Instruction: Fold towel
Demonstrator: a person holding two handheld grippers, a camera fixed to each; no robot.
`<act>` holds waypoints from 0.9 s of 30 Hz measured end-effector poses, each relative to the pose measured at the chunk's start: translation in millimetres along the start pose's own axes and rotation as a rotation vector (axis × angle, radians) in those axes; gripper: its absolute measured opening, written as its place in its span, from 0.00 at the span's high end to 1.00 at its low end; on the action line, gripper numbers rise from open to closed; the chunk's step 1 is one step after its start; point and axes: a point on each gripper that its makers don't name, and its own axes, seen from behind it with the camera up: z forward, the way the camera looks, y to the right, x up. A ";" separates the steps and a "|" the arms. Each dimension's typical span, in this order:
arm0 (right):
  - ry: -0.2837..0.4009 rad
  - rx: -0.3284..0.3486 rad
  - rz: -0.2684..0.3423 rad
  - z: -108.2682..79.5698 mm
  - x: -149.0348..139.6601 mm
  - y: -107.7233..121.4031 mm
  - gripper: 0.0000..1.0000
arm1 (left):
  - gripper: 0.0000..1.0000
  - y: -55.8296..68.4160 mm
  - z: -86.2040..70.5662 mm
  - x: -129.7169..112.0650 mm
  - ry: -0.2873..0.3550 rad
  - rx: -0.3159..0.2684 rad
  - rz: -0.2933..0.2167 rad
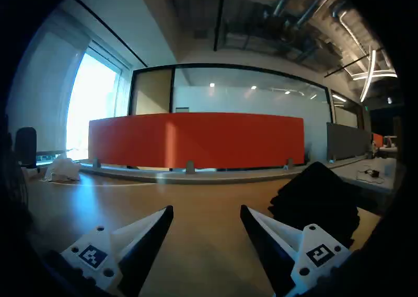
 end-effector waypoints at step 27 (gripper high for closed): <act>0.000 0.000 0.000 0.1 0.1 0.0 0.01 | 0.03 1.5 1.6 -5.2 0.002 0.000 -0.001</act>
